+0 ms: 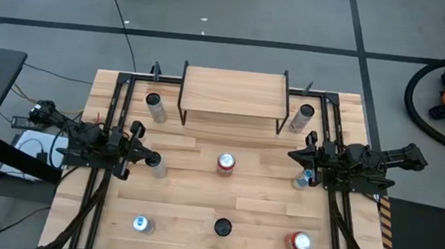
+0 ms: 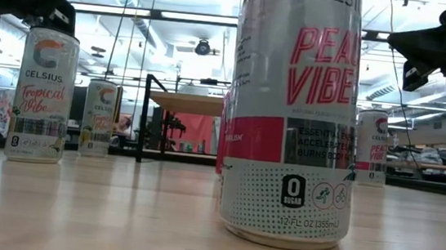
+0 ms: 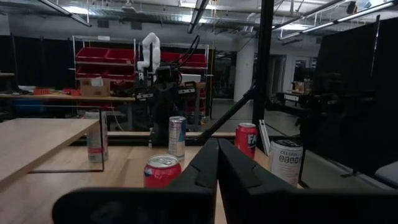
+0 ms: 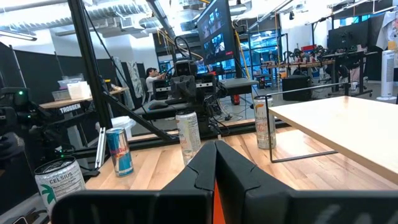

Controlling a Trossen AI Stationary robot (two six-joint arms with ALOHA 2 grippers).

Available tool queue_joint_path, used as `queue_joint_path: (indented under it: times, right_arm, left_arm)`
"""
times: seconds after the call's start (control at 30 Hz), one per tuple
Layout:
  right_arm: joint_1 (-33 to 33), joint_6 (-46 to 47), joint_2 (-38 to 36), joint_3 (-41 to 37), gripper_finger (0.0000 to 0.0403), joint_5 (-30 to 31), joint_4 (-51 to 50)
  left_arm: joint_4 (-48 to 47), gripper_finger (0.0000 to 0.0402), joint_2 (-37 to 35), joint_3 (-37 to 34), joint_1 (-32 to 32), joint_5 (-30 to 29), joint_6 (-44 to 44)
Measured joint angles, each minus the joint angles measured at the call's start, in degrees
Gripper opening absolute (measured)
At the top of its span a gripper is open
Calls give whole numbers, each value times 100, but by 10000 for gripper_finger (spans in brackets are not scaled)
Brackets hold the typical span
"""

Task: Place canned beverage on shelf
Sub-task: Put the bottom white yellow soda can on the shelf

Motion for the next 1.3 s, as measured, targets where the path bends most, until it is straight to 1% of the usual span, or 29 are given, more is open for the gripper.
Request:
queue_joint_path:
  times: [0.1,0.2,0.3,0.43,0.63,0.77,0.9,1.07,1.2,1.3]
  right_arm:
    - [1,-1,-2,0,16,1,0]
    - [0,-1,-2,-1,16,1,0]
    - [2,-2,0,0,16,0,-2]
    - [1,-1,-1,-2,16,0,-1]
    - [1,0,-1,0,16,1,-1]
    - [0,-2,0,0,16,0,0]
    - [1,0,0,0,16,0,0]
    - [2,-2,-2,0,16,2,0]
    - [2,-1,-2,-2,16,2,-2]
    - [2,0,-1,-1,16,1,-2]
  left_arm:
    - [0,45,0,1,0,1,10]
    - [2,84,0,2,0,1,70]
    - [1,126,0,2,0,6,468]
    - [-76,175,1,1,0,10,730]
    - [-114,228,4,2,0,14,770]
    - [-107,250,2,2,-9,19,651]
    - [-153,263,4,0,-11,5,499]
    - [-164,268,4,0,-9,-50,498]
    - [-160,268,4,1,-9,-80,782]
    - [-162,268,24,2,-9,-89,839]
